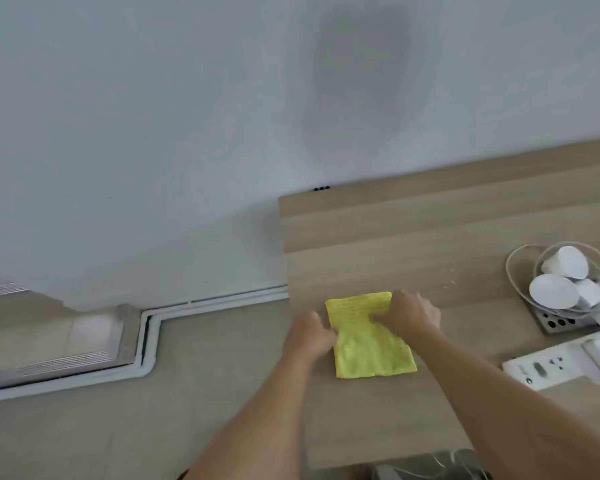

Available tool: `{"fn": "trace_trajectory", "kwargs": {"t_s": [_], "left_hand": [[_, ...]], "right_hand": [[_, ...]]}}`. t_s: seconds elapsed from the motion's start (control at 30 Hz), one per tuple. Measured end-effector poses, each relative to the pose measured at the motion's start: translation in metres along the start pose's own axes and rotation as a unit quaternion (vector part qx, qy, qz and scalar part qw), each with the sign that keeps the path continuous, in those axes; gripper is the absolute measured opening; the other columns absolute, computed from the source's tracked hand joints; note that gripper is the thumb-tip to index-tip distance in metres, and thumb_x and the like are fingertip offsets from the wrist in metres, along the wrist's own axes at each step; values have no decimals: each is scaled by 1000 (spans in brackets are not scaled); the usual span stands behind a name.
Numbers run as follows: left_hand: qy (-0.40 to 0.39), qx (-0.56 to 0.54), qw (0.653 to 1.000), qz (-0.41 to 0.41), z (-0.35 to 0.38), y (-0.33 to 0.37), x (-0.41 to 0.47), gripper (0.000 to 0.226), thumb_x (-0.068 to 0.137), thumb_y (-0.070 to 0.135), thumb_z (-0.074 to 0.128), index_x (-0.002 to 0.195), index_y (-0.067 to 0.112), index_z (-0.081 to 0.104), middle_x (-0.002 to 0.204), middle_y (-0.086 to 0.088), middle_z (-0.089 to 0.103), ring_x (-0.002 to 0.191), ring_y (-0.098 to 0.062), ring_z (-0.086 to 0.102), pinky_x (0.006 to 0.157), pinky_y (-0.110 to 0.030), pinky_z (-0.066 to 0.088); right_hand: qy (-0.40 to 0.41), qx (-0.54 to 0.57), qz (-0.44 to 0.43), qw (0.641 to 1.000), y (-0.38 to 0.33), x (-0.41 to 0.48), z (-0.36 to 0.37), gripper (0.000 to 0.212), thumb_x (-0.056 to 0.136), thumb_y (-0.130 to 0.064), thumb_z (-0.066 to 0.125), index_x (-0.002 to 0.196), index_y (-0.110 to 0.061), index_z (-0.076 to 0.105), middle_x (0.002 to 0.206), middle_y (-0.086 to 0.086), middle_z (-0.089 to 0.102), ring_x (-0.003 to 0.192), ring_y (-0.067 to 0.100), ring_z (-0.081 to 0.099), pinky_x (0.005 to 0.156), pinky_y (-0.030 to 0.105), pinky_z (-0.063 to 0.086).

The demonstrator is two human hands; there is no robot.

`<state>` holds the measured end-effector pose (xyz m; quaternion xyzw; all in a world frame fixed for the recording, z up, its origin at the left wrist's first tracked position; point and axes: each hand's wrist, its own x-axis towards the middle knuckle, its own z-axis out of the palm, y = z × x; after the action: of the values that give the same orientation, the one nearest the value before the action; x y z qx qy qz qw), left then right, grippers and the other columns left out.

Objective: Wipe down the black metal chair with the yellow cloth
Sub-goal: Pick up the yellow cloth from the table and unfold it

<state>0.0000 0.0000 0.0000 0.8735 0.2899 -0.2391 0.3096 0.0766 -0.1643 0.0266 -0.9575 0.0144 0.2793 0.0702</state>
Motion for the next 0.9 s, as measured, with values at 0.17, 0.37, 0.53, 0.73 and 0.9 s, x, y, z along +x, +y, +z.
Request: {"fn": "trace_trajectory", "kwargs": {"t_s": [0.17,0.37,0.53,0.73,0.9], "left_hand": [[28,-33,999,-26,10,10,8,36,80,40,69,95,7,68,99,-10,72,97,-28,67,74,-32,50],[79,-23,995,-48,23,24,12,32,75,38,75,97,15,67,99,-4,70,97,-26,67,69,-28,47],[65,-44,994,-70,36,30,15,23,86,20,67,107,10,62,114,-9,66,108,-28,63,80,-32,50],[42,-143,988,-51,34,29,4,4,80,16,54,80,19,51,95,-6,66,92,-28,64,69,-32,48],[20,-223,974,-48,21,20,-1,13,92,28,55,96,18,48,94,1,56,87,-20,56,64,-29,41]], "right_hand": [[-7,20,21,1000,-4,8,3,47,82,-52,74,111,-16,65,114,6,68,110,28,65,73,28,42],[-3,43,31,999,-5,16,10,40,83,-44,76,107,-14,64,111,6,68,108,29,65,72,29,41],[-25,73,31,997,-8,21,18,33,89,-34,72,110,-11,61,115,9,66,111,32,63,75,32,42],[-74,127,15,989,-3,26,29,12,84,-19,60,82,-12,50,93,7,62,92,31,64,68,30,45],[-100,209,-6,973,-13,21,23,9,83,-16,55,77,-9,54,77,5,57,80,29,59,61,28,41]]}}
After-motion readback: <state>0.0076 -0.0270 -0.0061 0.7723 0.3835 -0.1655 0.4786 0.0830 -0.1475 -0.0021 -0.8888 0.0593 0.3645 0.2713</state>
